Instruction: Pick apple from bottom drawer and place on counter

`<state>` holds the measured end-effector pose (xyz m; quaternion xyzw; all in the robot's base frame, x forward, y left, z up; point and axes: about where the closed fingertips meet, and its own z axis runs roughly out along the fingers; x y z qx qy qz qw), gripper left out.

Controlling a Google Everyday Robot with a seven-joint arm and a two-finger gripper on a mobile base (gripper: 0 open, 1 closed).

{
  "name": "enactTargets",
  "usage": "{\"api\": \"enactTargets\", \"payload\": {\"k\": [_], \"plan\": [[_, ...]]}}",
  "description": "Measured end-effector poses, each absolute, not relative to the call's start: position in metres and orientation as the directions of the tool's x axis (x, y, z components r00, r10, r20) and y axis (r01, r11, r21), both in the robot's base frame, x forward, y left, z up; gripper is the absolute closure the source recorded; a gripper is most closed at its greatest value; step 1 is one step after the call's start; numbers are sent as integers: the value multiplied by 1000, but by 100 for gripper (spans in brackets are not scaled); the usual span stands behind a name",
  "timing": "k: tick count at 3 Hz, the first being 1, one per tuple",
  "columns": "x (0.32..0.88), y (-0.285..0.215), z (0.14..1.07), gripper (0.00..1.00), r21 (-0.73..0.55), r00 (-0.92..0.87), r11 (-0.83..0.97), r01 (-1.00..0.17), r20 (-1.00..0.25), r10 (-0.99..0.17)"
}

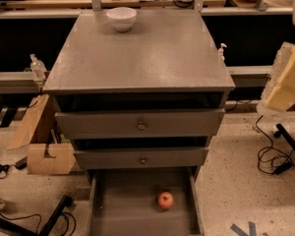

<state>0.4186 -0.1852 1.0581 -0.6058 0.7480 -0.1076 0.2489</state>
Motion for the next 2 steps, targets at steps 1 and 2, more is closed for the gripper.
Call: {"api": "enactTargets", "payload": {"k": [1, 2], "plan": [[419, -185, 1058, 0, -463, -142, 243, -853, -242, -960], [417, -186, 1046, 0, -467, -134, 250, -848, -268, -954]]}}
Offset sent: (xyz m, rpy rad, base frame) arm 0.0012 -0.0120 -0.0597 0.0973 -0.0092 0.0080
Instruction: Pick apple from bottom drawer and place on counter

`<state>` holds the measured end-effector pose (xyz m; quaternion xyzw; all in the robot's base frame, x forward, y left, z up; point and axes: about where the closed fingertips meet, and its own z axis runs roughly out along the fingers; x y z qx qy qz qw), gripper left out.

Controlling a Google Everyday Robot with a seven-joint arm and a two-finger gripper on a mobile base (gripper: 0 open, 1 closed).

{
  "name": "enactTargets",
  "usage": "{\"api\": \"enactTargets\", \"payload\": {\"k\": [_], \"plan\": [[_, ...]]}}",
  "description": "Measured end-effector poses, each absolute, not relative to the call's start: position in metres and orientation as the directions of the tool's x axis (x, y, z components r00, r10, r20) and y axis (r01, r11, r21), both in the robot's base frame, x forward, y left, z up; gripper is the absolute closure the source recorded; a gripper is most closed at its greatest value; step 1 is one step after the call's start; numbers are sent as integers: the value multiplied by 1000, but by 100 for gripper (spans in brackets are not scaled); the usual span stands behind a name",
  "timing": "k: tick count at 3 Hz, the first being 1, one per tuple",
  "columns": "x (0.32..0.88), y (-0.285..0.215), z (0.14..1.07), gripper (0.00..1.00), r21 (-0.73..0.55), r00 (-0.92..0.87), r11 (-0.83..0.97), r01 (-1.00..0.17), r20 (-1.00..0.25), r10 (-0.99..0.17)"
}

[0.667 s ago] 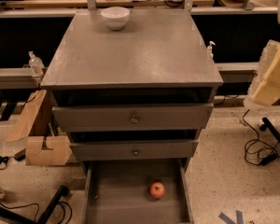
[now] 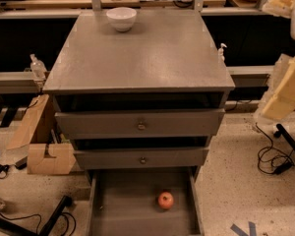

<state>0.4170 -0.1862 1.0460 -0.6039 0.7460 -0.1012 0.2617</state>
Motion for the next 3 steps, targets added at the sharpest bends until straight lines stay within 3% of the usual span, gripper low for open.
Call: {"api": "enactTargets", "payload": {"k": [3], "plan": [[389, -251, 894, 0, -476, -113, 412, -777, -539, -835]]}}
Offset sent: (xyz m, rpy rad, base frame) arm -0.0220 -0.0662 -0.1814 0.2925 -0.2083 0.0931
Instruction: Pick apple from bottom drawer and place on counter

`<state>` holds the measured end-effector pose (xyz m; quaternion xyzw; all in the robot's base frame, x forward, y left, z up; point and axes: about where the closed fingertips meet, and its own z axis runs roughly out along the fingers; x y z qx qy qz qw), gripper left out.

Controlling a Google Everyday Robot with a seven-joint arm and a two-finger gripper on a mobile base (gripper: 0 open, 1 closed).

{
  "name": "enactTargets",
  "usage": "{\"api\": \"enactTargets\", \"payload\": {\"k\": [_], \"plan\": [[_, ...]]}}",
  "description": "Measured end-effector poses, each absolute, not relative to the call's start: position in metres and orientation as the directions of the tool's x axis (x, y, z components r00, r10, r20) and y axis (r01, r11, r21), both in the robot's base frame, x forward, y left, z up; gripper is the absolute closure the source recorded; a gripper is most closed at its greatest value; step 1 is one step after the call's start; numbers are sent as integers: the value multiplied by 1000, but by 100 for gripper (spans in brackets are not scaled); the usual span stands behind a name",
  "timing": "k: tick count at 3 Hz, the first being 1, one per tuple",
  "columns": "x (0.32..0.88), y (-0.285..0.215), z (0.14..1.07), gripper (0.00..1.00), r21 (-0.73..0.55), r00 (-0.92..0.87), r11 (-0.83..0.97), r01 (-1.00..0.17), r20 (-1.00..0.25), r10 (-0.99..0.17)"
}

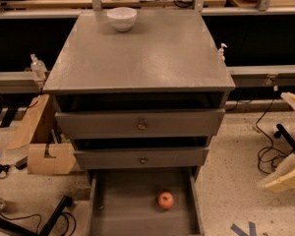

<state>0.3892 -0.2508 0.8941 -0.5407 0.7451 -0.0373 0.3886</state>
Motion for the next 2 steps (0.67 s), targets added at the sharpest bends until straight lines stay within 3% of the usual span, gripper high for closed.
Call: {"api": "enactTargets", "payload": {"k": [2], "plan": [[393, -253, 870, 0, -470, -81, 397, -788, -561, -824]]}}
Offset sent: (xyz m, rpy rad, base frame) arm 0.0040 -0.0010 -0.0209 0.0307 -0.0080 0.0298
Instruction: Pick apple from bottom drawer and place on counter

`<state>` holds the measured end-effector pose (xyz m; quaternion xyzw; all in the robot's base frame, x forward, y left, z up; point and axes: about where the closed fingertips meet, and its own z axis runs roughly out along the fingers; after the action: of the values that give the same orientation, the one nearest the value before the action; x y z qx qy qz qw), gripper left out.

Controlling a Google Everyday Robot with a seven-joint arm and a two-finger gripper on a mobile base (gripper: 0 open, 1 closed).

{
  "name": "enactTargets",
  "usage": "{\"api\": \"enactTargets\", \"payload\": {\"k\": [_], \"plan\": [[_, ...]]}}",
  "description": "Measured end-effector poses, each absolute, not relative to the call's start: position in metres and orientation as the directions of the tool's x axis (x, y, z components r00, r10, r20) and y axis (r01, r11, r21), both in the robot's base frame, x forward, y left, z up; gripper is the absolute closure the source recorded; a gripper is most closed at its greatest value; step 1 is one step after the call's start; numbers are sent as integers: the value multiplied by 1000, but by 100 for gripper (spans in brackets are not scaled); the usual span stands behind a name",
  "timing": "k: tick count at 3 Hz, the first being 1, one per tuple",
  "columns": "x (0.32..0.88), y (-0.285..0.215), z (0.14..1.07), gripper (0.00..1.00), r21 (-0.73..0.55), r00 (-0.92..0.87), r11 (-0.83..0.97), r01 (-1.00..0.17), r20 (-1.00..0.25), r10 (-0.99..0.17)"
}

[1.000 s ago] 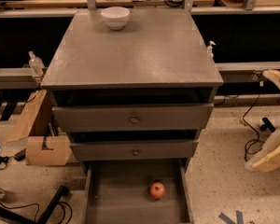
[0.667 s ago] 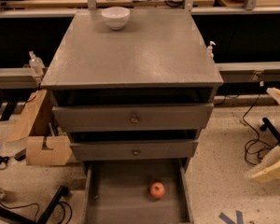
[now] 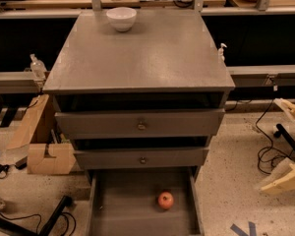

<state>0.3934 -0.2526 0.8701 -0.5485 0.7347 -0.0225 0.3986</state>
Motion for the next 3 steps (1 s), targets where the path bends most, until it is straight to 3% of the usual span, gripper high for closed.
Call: {"api": "enactTargets", "payload": {"k": [1, 3], "plan": [[398, -237, 840, 0, -453, -86, 381, -806, -547, -832], [419, -218, 669, 0, -348, -168, 421, -838, -569, -805]]}}
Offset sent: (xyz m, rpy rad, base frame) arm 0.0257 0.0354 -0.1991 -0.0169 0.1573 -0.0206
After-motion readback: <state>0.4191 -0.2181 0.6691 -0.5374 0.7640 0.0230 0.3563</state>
